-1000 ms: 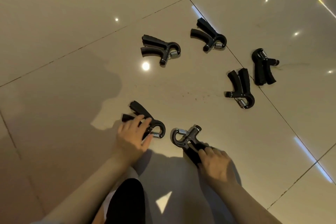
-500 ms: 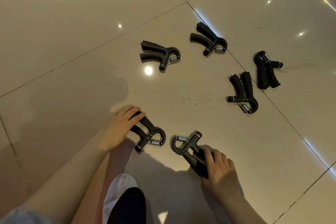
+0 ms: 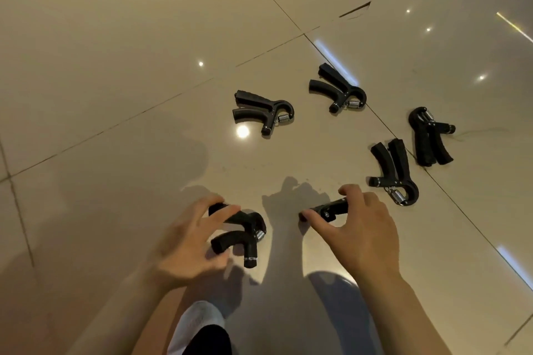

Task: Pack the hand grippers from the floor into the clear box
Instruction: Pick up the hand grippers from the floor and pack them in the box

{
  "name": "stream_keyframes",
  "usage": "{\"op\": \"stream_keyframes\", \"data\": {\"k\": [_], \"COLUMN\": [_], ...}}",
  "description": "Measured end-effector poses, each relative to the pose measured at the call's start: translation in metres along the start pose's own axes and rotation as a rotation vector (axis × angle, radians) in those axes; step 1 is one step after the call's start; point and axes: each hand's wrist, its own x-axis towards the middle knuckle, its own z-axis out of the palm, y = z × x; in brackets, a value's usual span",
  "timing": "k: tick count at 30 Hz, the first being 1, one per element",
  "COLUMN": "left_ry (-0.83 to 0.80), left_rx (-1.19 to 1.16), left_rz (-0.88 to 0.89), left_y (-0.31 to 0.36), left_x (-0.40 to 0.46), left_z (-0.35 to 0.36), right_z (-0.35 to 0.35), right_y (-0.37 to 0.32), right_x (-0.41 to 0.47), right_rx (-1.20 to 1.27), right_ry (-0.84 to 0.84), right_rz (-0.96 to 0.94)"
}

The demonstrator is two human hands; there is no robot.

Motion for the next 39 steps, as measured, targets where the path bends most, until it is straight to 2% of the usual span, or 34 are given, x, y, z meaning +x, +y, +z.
{"op": "stream_keyframes", "data": {"k": [3, 6, 11, 16, 19, 21, 23, 25, 27, 29, 34, 39], "left_ry": [0.124, 0.258, 0.269, 0.316, 0.302, 0.318, 0.364, 0.412, 0.432, 0.413, 0.34, 0.36], "left_rx": [-0.031, -0.023, 0.184, 0.33, 0.383, 0.4, 0.428, 0.406, 0.249, 0.182, 0.259, 0.102], "left_rz": [0.041, 0.048, 0.313, 0.456, 0.529, 0.496, 0.492, 0.465, 0.351, 0.331, 0.51, 0.675], "left_y": [0.007, 0.012, 0.022, 0.034, 0.034, 0.042, 0.057, 0.071, 0.083, 0.092, 0.15, 0.258], "left_x": [0.008, 0.019, 0.039, 0.05, 0.047, 0.044, 0.044, 0.043, 0.041, 0.04, 0.025, -0.018], "left_z": [0.004, 0.016, 0.038, 0.045, 0.05, 0.049, 0.042, 0.036, 0.028, 0.021, -0.022, -0.081], "right_z": [0.011, 0.026, 0.039, 0.042, 0.045, 0.045, 0.039, 0.03, 0.015, -0.006, -0.07, -0.153], "right_y": [-0.006, -0.002, 0.011, 0.016, 0.027, 0.028, 0.023, 0.016, 0.012, 0.014, 0.038, 0.063], "right_x": [-0.001, -0.007, -0.013, -0.015, -0.014, -0.012, -0.012, -0.016, -0.023, -0.032, -0.083, -0.184], "right_rx": [-0.01, 0.127, 0.28, 0.386, 0.509, 0.635, 0.698, 0.689, 0.72, 0.772, 0.738, 0.746], "right_ry": [-0.048, -0.006, 0.081, 0.091, 0.089, 0.096, 0.131, 0.173, 0.207, 0.259, 0.389, 0.517], "right_rz": [0.012, 0.014, -0.076, -0.018, 0.135, 0.277, 0.314, 0.259, 0.224, 0.191, 0.087, 0.024]}}
